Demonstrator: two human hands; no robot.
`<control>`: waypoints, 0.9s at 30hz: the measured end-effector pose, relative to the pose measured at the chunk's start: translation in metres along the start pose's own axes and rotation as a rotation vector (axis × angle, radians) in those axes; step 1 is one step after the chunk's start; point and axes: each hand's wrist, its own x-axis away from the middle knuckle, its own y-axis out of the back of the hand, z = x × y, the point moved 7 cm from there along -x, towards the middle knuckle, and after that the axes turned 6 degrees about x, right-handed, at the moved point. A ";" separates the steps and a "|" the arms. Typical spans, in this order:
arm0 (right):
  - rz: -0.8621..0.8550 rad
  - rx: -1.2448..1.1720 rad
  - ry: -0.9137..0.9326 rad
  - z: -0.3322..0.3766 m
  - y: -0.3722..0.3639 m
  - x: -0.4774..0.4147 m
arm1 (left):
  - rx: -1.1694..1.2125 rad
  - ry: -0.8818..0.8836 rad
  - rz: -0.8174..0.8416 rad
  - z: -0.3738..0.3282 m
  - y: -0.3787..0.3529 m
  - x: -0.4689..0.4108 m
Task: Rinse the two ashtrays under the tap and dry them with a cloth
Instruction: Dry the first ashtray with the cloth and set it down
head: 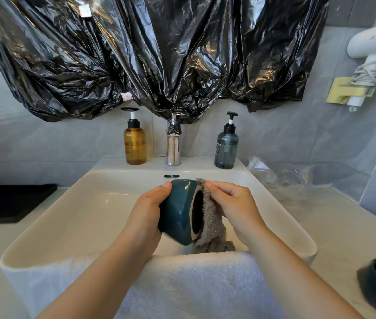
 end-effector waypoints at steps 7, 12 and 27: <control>0.029 0.046 -0.190 -0.024 0.000 -0.001 | 0.132 -0.040 0.006 -0.007 -0.001 0.005; -0.027 0.175 -0.102 -0.016 0.005 0.004 | 0.144 -0.087 -0.016 -0.011 0.002 0.003; -0.224 0.111 0.312 0.044 -0.026 0.030 | -0.084 -0.152 0.012 -0.009 0.001 -0.004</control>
